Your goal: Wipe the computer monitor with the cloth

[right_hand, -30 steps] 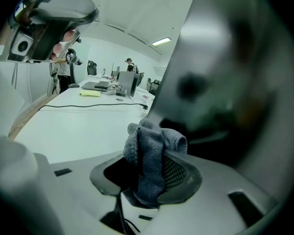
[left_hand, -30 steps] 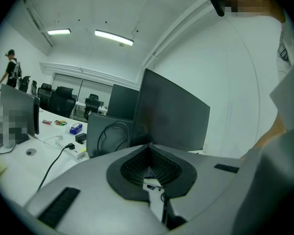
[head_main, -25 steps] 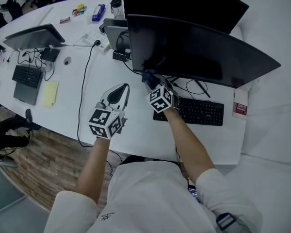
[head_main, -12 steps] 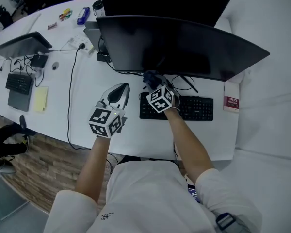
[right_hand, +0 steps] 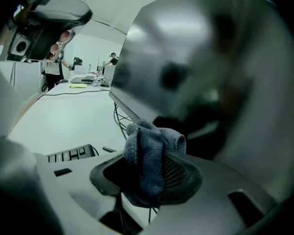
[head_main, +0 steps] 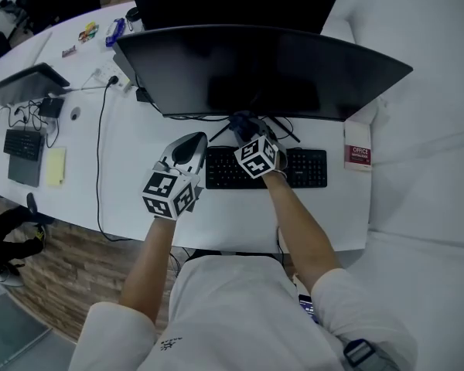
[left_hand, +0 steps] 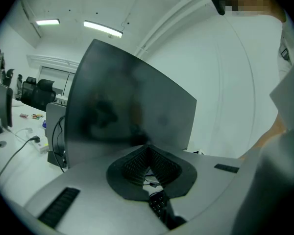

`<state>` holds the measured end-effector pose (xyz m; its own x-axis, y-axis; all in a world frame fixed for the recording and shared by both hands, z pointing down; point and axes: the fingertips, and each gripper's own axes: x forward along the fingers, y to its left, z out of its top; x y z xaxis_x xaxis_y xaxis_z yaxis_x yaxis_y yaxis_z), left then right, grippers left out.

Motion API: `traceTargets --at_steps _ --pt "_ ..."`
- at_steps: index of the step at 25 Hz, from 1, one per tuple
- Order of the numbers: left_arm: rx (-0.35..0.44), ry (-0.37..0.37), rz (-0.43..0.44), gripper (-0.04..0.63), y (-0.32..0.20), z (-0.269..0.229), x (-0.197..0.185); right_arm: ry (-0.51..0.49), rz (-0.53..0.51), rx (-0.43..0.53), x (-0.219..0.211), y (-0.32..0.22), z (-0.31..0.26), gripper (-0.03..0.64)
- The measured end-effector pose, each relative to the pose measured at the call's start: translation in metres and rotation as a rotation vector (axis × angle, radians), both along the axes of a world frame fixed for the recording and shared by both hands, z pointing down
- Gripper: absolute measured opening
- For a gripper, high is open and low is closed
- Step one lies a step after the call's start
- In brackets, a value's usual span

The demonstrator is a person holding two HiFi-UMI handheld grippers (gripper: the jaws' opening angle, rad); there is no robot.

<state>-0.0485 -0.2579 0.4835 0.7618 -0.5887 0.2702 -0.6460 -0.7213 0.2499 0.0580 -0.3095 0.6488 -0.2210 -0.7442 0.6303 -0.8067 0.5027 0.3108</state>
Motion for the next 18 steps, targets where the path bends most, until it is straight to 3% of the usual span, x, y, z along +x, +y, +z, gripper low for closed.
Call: traceTargets --at_steps 18 --pt "-0.003 -0.008 0.085 0.006 0.021 0.005 0.100 -0.015 0.102 0.005 0.107 0.026 0.001 0.155"
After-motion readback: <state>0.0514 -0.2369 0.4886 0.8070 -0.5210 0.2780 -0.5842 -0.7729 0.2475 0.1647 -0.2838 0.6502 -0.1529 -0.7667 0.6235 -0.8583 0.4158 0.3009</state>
